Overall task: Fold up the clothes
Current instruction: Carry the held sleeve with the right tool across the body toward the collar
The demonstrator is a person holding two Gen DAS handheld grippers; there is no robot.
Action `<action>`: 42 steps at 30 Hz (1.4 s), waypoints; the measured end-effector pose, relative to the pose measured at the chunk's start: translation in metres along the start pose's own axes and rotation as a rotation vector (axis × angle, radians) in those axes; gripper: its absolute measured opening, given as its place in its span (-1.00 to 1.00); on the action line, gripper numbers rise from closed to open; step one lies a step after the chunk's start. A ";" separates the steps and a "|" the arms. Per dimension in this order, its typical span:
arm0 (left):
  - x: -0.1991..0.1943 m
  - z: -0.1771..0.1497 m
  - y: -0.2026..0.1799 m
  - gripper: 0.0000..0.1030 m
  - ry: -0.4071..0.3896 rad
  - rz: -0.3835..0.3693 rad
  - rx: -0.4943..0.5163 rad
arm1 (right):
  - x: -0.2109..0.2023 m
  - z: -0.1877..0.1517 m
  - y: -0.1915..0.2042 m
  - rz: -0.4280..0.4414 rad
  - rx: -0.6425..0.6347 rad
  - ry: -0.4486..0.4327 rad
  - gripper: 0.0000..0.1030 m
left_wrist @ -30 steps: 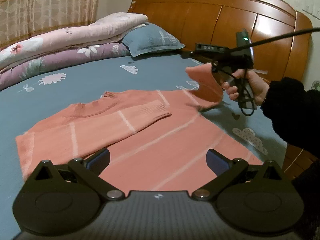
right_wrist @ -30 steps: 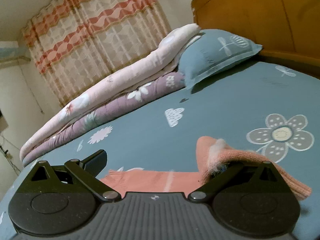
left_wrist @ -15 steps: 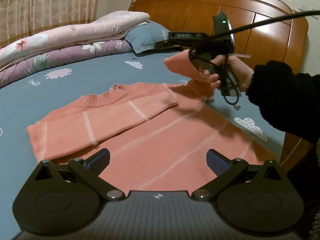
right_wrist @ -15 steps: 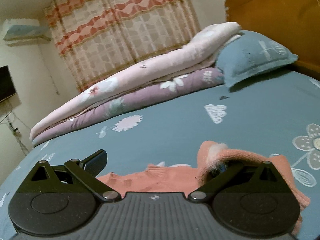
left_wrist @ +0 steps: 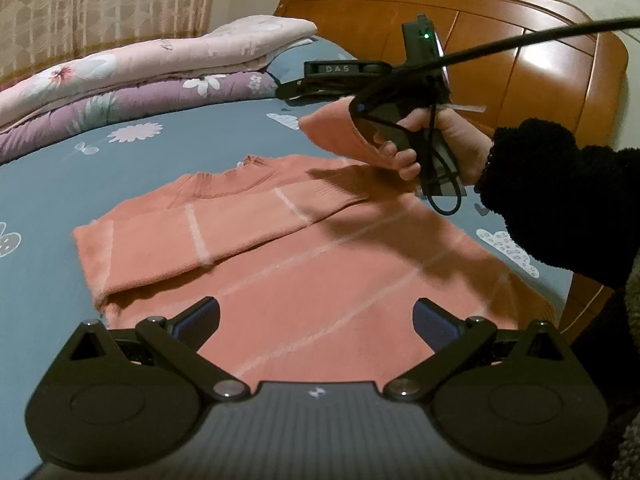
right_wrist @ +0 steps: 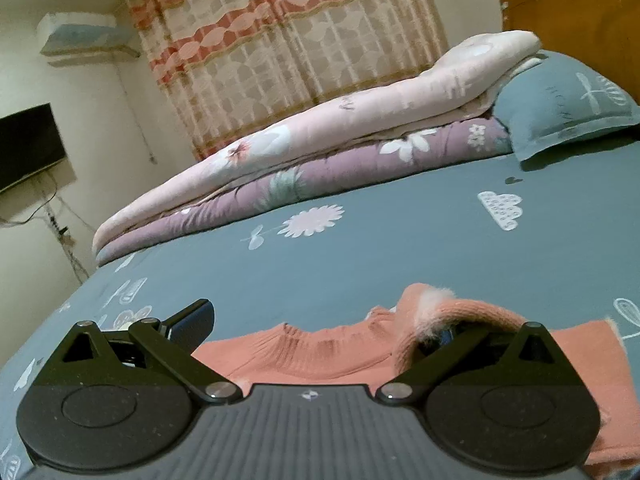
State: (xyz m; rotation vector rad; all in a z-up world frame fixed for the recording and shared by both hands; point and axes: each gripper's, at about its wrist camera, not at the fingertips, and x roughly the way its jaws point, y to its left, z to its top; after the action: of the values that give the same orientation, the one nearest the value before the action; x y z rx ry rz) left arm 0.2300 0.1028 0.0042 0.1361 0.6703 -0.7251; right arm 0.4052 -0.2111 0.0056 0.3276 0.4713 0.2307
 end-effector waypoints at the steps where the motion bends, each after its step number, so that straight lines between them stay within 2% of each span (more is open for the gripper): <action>1: 0.000 -0.001 0.000 0.98 0.002 0.001 -0.002 | 0.003 -0.002 0.003 0.008 -0.008 0.011 1.00; 12: 0.001 -0.001 0.006 0.98 0.006 0.012 -0.015 | 0.040 -0.038 0.031 0.052 -0.084 0.174 1.00; 21: 0.003 -0.005 0.012 0.98 0.017 0.029 -0.034 | 0.067 -0.058 0.037 0.066 -0.078 0.256 1.00; 27: 0.006 -0.008 0.014 0.98 0.020 0.024 -0.051 | 0.054 -0.080 0.015 0.070 0.057 0.253 1.00; 30: 0.009 -0.009 0.016 0.98 0.024 0.023 -0.055 | 0.039 -0.082 -0.001 0.061 0.159 0.201 1.00; 35: 0.012 -0.009 0.016 0.98 0.018 0.014 -0.058 | 0.028 -0.079 -0.033 0.026 0.398 0.100 1.00; 38: 0.012 -0.012 0.016 0.98 0.017 0.012 -0.062 | 0.029 -0.070 -0.032 0.026 0.386 0.074 1.00; 42: 0.012 -0.016 0.017 0.98 0.020 0.016 -0.076 | 0.036 -0.054 -0.004 0.081 0.237 0.074 1.00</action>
State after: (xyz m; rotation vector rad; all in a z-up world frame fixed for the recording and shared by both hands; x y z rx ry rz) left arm 0.2392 0.1142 -0.0178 0.0796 0.7145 -0.6827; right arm 0.4109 -0.1906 -0.0558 0.5716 0.5606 0.2667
